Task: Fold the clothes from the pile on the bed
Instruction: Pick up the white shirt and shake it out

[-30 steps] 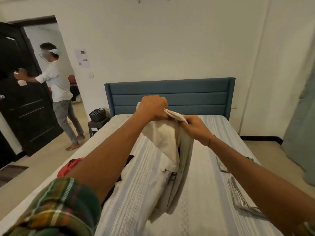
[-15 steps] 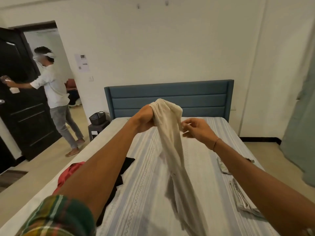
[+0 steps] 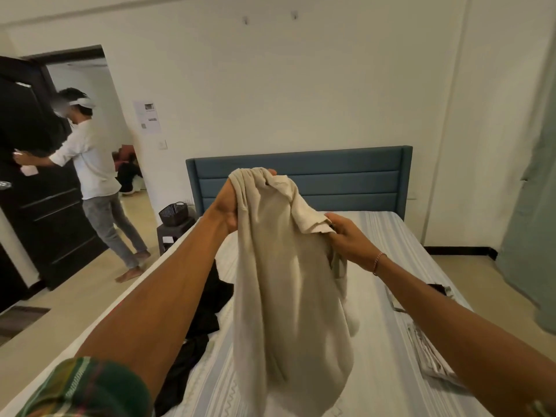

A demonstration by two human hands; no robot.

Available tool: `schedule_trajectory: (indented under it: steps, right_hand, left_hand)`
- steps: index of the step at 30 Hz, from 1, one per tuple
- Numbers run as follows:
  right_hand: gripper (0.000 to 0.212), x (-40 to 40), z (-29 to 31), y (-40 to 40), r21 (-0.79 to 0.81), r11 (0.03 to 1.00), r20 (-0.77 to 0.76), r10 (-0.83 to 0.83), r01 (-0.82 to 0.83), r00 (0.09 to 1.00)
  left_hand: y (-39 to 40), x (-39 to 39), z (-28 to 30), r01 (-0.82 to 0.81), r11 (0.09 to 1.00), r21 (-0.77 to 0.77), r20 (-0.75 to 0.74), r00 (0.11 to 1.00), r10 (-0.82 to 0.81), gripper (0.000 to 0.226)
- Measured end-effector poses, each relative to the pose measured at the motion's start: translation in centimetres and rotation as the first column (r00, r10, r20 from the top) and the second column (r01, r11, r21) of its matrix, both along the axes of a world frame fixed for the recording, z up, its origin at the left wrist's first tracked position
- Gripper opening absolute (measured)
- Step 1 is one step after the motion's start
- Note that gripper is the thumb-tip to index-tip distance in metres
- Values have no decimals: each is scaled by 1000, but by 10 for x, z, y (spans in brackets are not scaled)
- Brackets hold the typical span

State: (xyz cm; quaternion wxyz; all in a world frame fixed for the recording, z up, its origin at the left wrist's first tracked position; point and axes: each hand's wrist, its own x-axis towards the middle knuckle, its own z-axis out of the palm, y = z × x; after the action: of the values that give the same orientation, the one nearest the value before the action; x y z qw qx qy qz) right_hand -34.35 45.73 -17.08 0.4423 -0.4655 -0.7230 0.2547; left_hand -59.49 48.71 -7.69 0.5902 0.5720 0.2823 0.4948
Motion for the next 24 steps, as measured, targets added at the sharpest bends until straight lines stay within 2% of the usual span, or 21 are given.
schedule_trajectory:
  steps: [2,3,4,5,6,7,8,9,10,12,14,16,17,20,24]
  right_hand:
    - [22,0,11,-2,86,995,-6,-50,50,999]
    - [23,0,15,-1,120,990,-10,-68,68,998]
    - [24,0,20,0,151,986,-5,-70,70,998]
    - [24,-1,24,2,179,981,8,-72,70,997]
    - [23,-2,27,4,205,976,19,-80,74,997]
    - [23,-6,29,5,223,972,26,-89,81,996]
    - [24,-10,32,5,232,969,33,-97,87,995]
    - [27,-15,34,4,230,968,40,-108,96,993]
    - [28,-22,36,4,218,969,46,-125,113,991]
    - [30,-33,38,3,191,972,65,-154,139,986]
    - [34,-43,41,1,189,971,112,-172,149,979]
    - [30,-43,43,-1,216,960,176,-220,180,960]
    - [24,-39,45,-2,229,955,208,-239,190,949]
    - [17,-21,40,-4,200,958,325,-261,204,909]
    - [13,1,-6,-3,156,936,482,-350,315,803]
  left_hand:
    - [4,-17,-4,-87,995,-38,-58,995,85,28]
    - [8,-27,-7,-137,990,14,-203,970,137,28]
    - [10,-38,-9,-163,980,112,-422,885,195,27]
    - [13,-48,-9,-133,969,208,-673,700,241,26]
    - [14,-54,-8,-42,970,237,-874,428,232,33]
    - [14,-57,-6,56,978,199,-971,149,189,51]
    - [10,-55,-3,113,984,138,-989,-33,143,71]
    - [5,-47,0,151,984,97,-989,-92,112,85]
    - [0,-38,1,196,977,88,-994,-44,98,93]
    - [-8,-14,-7,271,952,144,-970,228,82,86]
    - [-14,9,-29,265,928,261,-894,430,129,54]
    - [-10,17,-49,179,924,337,-795,581,177,25]
    - [-7,17,-56,130,933,337,-743,646,178,21]
    - [3,7,-57,54,927,371,-622,756,205,27]
    - [7,7,-46,-16,850,527,-531,774,344,29]
